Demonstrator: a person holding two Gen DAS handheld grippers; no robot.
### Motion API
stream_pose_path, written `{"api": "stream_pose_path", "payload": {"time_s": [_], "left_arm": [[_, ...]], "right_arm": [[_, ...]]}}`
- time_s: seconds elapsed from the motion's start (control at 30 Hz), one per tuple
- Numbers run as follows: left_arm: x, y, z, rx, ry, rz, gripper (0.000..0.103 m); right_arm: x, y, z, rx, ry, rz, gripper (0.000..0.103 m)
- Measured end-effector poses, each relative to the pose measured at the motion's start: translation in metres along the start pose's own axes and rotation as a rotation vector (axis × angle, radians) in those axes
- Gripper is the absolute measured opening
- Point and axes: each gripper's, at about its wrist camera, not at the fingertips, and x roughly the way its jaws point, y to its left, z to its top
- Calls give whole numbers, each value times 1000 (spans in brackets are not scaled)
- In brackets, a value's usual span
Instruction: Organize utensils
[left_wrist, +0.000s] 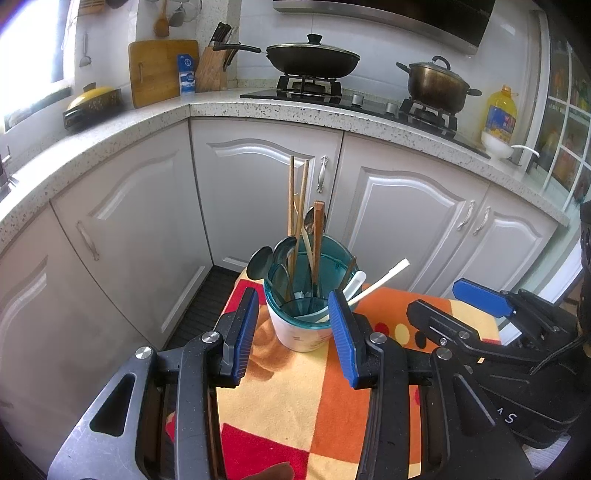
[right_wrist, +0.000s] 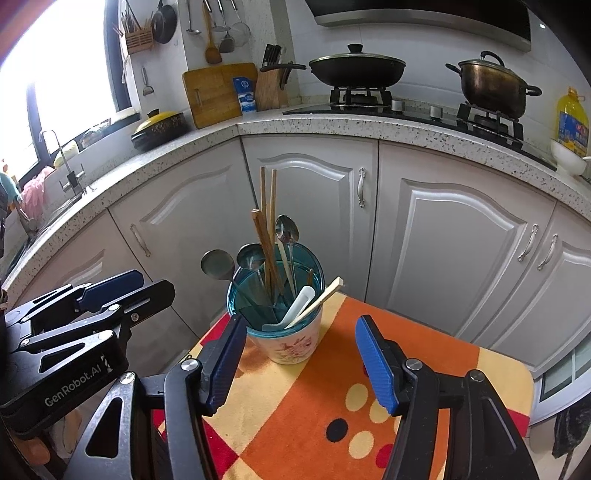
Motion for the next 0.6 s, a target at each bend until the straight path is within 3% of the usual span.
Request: {"api": "stream_pose_path", "payload": {"time_s": [0.6], "left_arm": [[0,1,2,6,-10,8,38]], "right_arm": [[-5,2,4,-9,-10,-10,60]]}}
